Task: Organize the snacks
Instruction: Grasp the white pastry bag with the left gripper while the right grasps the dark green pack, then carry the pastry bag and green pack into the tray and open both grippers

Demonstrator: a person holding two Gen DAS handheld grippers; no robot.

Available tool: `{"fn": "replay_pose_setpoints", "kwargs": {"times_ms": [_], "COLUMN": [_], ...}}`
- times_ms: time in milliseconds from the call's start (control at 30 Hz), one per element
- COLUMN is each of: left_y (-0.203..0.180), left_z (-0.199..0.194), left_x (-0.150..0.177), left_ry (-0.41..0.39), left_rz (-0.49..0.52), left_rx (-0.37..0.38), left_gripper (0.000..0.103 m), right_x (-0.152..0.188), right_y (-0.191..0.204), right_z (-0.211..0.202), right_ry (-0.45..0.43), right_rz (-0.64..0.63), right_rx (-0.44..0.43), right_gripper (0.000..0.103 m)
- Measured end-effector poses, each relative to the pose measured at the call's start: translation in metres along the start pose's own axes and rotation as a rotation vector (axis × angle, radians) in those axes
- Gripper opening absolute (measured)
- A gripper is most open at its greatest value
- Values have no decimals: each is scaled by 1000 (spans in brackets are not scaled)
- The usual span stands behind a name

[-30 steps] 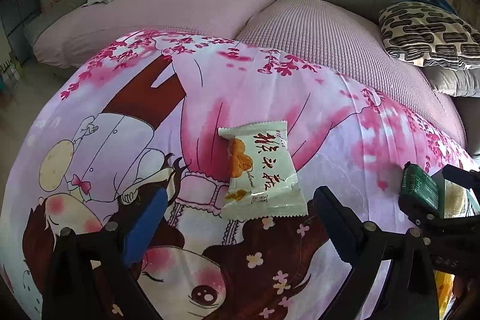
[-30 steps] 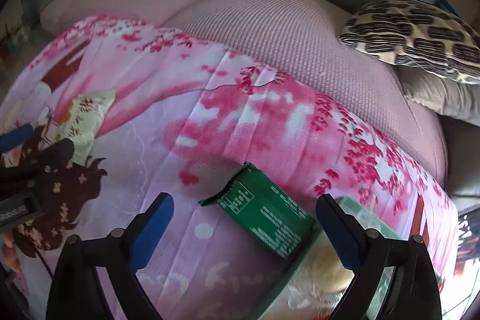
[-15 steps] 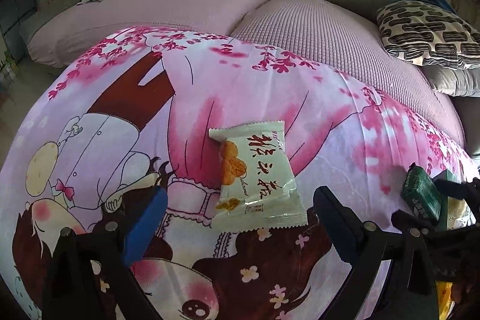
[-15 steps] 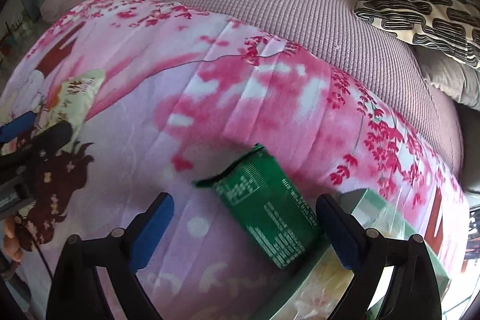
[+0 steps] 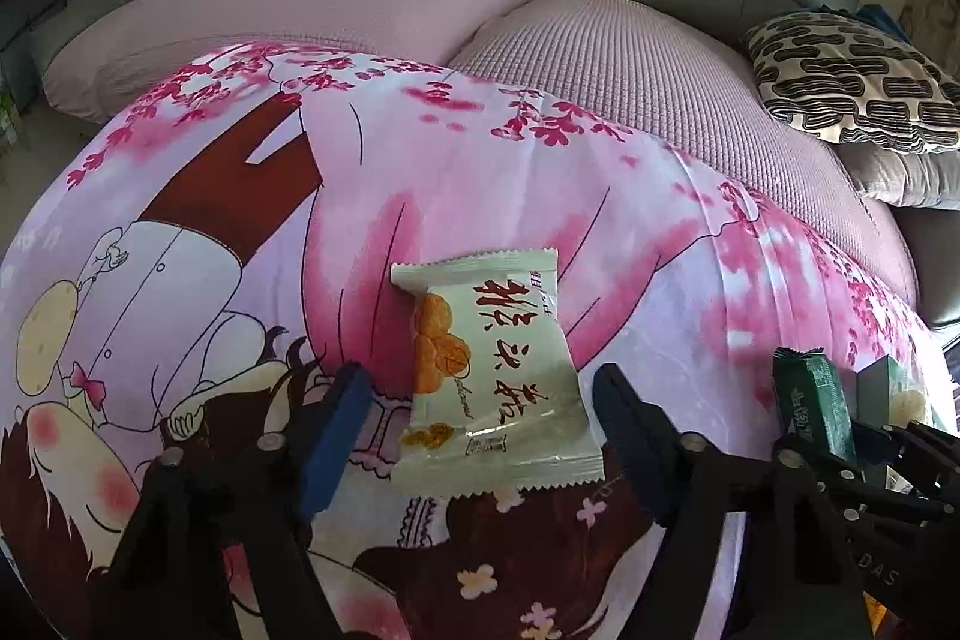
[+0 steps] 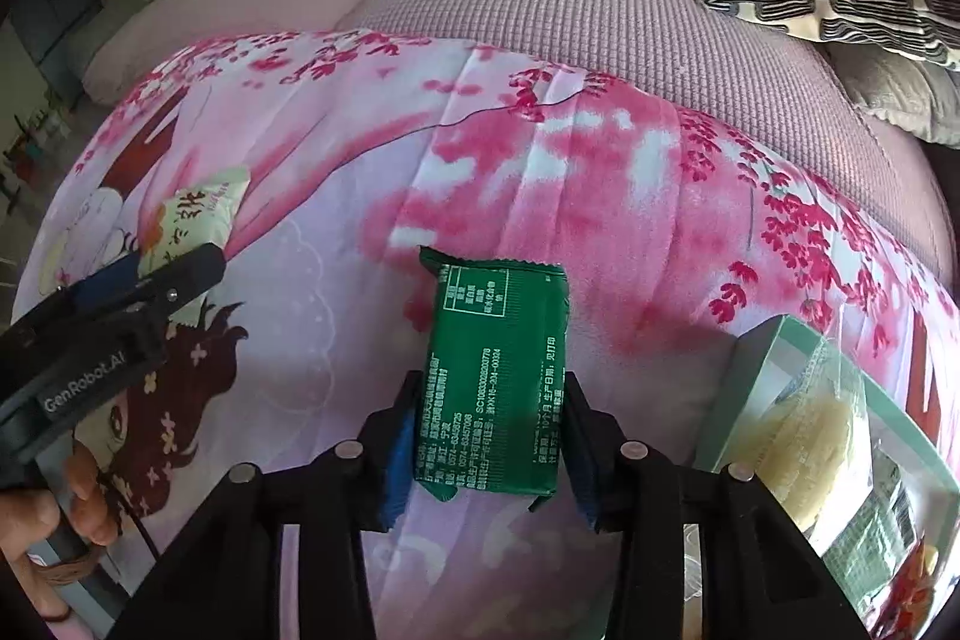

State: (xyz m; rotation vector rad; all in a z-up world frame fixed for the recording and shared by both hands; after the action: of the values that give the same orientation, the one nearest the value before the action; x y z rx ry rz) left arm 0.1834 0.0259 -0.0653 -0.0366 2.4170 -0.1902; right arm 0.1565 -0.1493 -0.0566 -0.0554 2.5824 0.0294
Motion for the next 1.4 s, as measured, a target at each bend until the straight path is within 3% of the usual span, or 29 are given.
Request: {"fn": "replay_pose_setpoints", "kwargs": {"times_ms": [233,300,500,800,1400], "left_y": [0,0,-2,-20,-58], "left_z": [-2,-5,-18,-64,-119], "left_x": [2,3,6,-2,4], "left_ry": [-12,-10,-2,-83,-171], "left_rz": [10,4,-18,0,41], "left_rx": [-6,3,36,95,174], "left_gripper": [59,52,51,51,51], "right_x": [4,6,16,29,75], "right_y": [3,5,10,9,-21], "right_z": [-4,-6,-19,-59,-128], "right_ry": [-25,-33,-69,-172,-312], "right_rz": [27,28,70,152,302], "right_rx": [-2,-5,-37,-91,-92], "right_gripper": [43,43,43,43,42]}}
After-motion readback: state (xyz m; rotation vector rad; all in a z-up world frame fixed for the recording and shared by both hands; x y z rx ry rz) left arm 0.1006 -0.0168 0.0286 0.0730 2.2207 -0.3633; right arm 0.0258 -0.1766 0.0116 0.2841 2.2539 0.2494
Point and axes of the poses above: each gripper's, at about its wrist camera, not at the fingertips, and z roughly the way its jaws point, y to its left, x to its underside, the point moved 4 cm from there along z, roughly the way its jaws point, and after that the axes turned 8 degrees about -y, right-handed, at the moved point
